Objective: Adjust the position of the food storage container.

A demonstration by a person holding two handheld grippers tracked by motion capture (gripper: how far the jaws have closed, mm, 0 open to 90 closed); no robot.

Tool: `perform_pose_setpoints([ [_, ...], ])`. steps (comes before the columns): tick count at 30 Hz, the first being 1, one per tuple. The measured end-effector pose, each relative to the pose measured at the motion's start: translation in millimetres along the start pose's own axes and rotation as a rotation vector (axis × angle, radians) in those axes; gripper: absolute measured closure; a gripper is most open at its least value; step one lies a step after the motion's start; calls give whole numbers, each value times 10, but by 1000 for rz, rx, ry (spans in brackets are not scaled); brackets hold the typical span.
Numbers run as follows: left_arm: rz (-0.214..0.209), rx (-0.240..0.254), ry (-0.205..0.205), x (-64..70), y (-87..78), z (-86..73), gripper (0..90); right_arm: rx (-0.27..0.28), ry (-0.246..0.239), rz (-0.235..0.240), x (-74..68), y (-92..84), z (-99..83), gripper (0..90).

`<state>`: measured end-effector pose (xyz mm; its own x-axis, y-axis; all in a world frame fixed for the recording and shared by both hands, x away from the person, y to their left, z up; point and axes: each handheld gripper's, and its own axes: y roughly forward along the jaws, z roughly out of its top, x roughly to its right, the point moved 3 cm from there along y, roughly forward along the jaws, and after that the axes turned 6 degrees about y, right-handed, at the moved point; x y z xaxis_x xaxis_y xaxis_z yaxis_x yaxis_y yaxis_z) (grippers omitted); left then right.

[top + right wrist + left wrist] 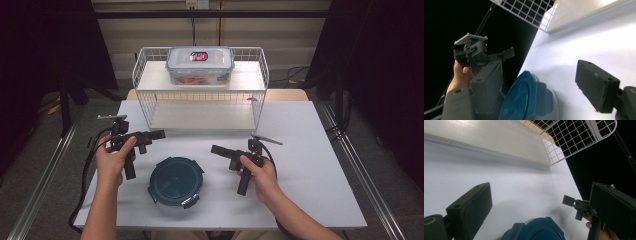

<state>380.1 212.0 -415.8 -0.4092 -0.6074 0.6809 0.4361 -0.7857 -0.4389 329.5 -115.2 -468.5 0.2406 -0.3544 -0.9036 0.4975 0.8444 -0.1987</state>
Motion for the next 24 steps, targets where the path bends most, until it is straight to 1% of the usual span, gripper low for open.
perform_pose_setpoints([
  [1, 6, 2, -6, -13, -6, -7, 44, -7, 5, -1, 1, 10, -15, 219],
  [2, 11, 0, -12, -27, -16, -13, 45, -13, -3, 1, 12, 25, -32, 219],
  [3, 14, 2, -9, -39, -27, -17, 44, -21, 5, -4, 22, 36, -51, 219],
  [5, 21, 0, -16, -52, -48, -30, 42, -31, 8, -6, 35, 55, -77, 225],
  [7, 33, -10, -10, -53, -67, -39, 36, -40, 11, -10, 44, 70, -100, 229],
  [9, 30, -6, -12, -43, -74, -49, 29, -54, 15, -13, 61, 94, -137, 235],
  [10, 30, -11, -11, -36, -79, -53, 29, -57, 10, -10, 67, 107, -150, 241],
  [12, 24, -4, -3, -26, -75, -59, 28, -67, 12, -17, 84, 133, -186, 245],
  [13, 29, -12, 1, -24, -73, -63, 28, -78, 22, -19, 88, 143, -204, 252],
  [14, 26, -8, 3, -23, -63, -65, 28, -78, 25, -13, 97, 166, -219, 256],
  [15, 24, -12, 1, -22, -58, -67, 28, -91, 27, -20, 108, 177, -236, 256],
  [16, 27, -17, -3, -26, -56, -70, 27, -93, 26, -17, 117, 198, -249, 260],
  [17, 37, -22, 0, -34, -59, -70, 23, -101, 33, -21, 122, 210, -264, 266],
  [18, 43, -22, 4, -39, -58, -71, 21, -106, 30, -18, 128, 225, -278, 271],
  [20, 42, -26, -2, -48, -56, -73, 20, -117, 39, -18, 129, 253, -307, 277],
  [21, 48, -29, 4, -54, -59, -71, 19, -125, 40, -19, 129, 263, -318, 280],
  [24, 45, -37, 0, -62, -69, -65, 19, -135, 52, -14, 134, 300, -348, 298],
])
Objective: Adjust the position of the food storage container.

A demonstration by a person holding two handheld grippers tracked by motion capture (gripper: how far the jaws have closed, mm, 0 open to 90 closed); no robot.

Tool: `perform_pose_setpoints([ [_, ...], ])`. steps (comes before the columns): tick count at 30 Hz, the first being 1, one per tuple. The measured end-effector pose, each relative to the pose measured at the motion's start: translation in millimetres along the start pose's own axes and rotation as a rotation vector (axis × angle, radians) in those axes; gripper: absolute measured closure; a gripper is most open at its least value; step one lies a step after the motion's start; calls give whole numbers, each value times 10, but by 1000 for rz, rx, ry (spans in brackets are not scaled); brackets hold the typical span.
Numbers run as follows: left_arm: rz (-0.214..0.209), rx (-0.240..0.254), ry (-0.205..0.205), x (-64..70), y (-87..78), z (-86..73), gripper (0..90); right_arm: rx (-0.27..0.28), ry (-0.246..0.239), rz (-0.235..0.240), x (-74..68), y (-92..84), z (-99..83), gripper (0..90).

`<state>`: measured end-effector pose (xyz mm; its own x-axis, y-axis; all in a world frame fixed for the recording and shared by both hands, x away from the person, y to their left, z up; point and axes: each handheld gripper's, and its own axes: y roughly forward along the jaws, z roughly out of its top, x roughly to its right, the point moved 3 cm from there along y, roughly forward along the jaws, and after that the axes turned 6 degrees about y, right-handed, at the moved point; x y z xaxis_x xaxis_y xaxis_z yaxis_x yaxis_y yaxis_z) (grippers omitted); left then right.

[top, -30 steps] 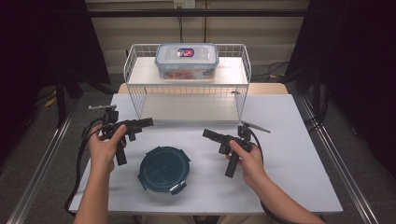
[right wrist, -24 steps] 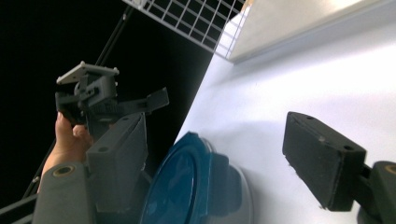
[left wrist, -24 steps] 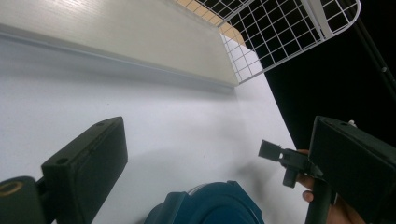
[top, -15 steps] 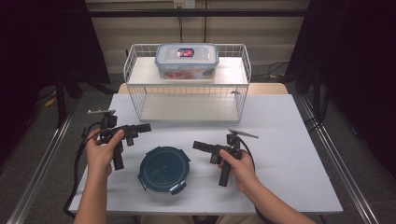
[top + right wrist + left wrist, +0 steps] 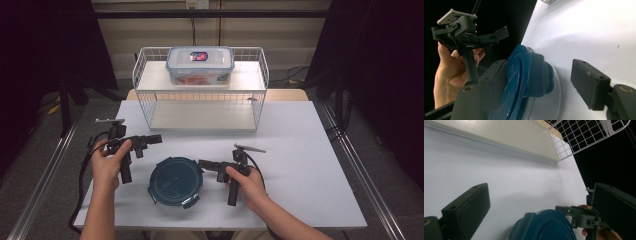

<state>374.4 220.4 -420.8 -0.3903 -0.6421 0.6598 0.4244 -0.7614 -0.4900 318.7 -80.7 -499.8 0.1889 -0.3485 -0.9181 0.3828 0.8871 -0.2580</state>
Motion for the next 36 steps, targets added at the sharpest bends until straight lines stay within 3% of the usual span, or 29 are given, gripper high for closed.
perform_pose_setpoints([
  [10, -11, -9, 0, -9, 22, -9, 11, -36, 4, 6, 9, 75, -42, 434],
  [18, 15, -35, -8, -26, 42, -20, 13, -54, 14, 5, -1, 103, -60, 549],
  [24, 24, -34, -2, -29, 31, -22, 13, -49, 15, 4, 3, 110, -62, 562],
  [36, 21, -37, 1, -23, 42, -32, 13, -68, 95, 7, 18, 115, -35, 581],
])
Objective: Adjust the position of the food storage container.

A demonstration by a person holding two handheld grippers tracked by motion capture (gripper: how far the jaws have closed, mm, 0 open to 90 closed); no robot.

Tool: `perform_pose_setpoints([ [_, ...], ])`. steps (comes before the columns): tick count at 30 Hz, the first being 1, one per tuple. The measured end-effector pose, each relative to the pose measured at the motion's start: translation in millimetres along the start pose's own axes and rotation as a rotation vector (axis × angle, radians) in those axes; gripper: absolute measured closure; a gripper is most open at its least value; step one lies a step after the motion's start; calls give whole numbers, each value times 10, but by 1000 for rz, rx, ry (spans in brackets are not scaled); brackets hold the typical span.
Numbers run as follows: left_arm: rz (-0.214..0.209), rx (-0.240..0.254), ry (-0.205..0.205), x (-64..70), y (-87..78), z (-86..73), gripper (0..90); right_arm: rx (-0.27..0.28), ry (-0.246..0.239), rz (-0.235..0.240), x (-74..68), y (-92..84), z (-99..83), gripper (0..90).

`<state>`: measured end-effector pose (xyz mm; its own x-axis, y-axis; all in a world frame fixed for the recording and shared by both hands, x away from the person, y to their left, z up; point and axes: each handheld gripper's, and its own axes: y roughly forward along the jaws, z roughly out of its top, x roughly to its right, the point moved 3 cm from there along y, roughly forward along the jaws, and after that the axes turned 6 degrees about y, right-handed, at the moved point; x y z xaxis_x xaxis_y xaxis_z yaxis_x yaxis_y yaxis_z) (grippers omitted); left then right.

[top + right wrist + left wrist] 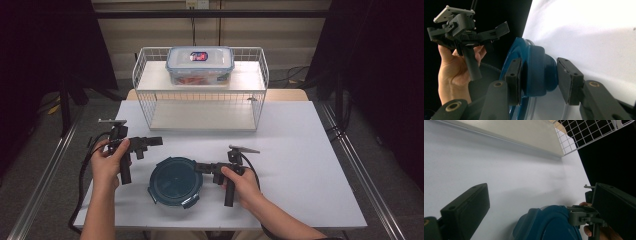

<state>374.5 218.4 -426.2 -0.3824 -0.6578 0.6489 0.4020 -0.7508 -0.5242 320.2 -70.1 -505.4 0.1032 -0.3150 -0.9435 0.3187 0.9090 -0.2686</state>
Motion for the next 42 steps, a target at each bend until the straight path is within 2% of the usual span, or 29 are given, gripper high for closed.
perform_pose_setpoints([
  [2, -2, -9, 0, 6, 3, -7, 13, -3, 13, 2, 2, 1, 7, 582],
  [5, -8, -19, 3, 16, -10, -8, 13, -17, 5, 3, 7, -2, 21, 583],
  [10, -15, -6, 7, 13, -21, -6, 13, -26, 6, -7, -1, -3, 34, 584],
  [11, -18, -9, 5, 17, -20, -8, 13, -33, 25, -4, -14, -5, 33, 584],
  [12, -17, -11, 9, 17, -20, -9, 13, -34, 5, -5, -3, -9, 41, 584],
  [15, -22, -14, 2, 30, -6, -18, 13, -45, 15, -14, -10, -15, 55, 584],
  [16, -20, -22, 12, 25, 0, -22, 14, -49, 20, -12, -9, -22, 59, 584],
  [18, -19, -30, 6, 29, 21, -34, 16, -49, 10, -10, 0, -34, 73, 585],
  [20, -15, -43, 16, 26, 45, -46, 17, -51, 32, -14, -7, -50, 84, 585],
  [21, -16, -50, 15, 29, 58, -53, 18, -47, 10, -13, 15, -58, 103, 585],
  [25, -26, -66, 11, 45, 102, -75, 23, -28, 36, -17, 27, -105, 154, 585],
  [26, -24, -70, 16, 43, 110, -80, 24, -10, 23, -17, 51, -125, 176, 585],
  [29, -32, -83, 10, 54, 139, -99, 24, 20, 58, -15, 83, -200, 249, 585],
  [30, -35, -85, 17, 57, 151, -104, 24, 33, 40, -19, 104, -226, 279, 585],
  [34, -63, -101, 10, 84, 204, -133, 24, 84, 37, -32, 144, -319, 377, 584],
  [36, -70, -109, 2, 96, 233, -149, 24, 93, 31, -38, 163, -356, 410, 584],
  [37, -78, -116, 14, 92, 245, -157, 24, 103, 32, -41, 171, -366, 428, 584],
  [40, -115, -134, 4, 128, 300, -193, 24, 118, 28, -43, 189, -401, 458, 584],
  [42, -129, -153, 14, 139, 333, -215, 23, 127, 15, -49, 200, -417, 473, 583],
])
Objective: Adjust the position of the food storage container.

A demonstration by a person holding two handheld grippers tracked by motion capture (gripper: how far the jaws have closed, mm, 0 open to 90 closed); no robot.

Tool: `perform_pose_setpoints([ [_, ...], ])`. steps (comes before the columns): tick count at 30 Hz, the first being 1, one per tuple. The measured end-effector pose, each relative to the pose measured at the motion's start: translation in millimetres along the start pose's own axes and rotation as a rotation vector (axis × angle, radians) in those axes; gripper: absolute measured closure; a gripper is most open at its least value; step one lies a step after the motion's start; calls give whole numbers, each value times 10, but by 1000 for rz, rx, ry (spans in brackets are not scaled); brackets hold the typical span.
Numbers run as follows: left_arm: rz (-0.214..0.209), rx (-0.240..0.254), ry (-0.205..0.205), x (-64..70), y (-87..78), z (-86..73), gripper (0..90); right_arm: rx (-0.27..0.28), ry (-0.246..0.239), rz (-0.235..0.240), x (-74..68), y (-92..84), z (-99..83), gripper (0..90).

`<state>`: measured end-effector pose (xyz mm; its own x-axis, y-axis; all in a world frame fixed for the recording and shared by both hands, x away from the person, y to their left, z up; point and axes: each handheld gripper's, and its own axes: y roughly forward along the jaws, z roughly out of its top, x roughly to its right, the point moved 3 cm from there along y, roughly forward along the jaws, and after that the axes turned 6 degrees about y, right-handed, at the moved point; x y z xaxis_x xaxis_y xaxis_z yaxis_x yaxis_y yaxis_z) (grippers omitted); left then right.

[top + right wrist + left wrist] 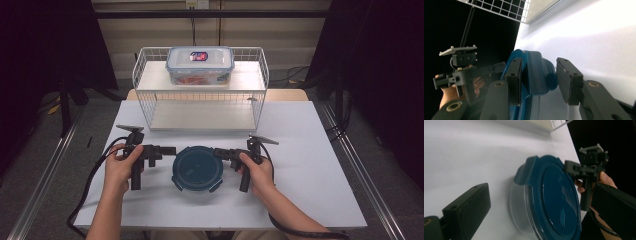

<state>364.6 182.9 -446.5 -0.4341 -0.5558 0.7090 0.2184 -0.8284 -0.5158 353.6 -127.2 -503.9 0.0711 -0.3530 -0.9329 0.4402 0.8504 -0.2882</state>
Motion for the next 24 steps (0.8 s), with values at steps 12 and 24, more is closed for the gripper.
perform_pose_setpoints([
  [12, -46, -23, -29, 18, 158, -50, 24, 28, 8, -12, 40, -72, 70, 578],
  [24, -12, -42, -27, 19, 223, -116, 91, 85, -49, -27, -16, -220, 77, 405],
])
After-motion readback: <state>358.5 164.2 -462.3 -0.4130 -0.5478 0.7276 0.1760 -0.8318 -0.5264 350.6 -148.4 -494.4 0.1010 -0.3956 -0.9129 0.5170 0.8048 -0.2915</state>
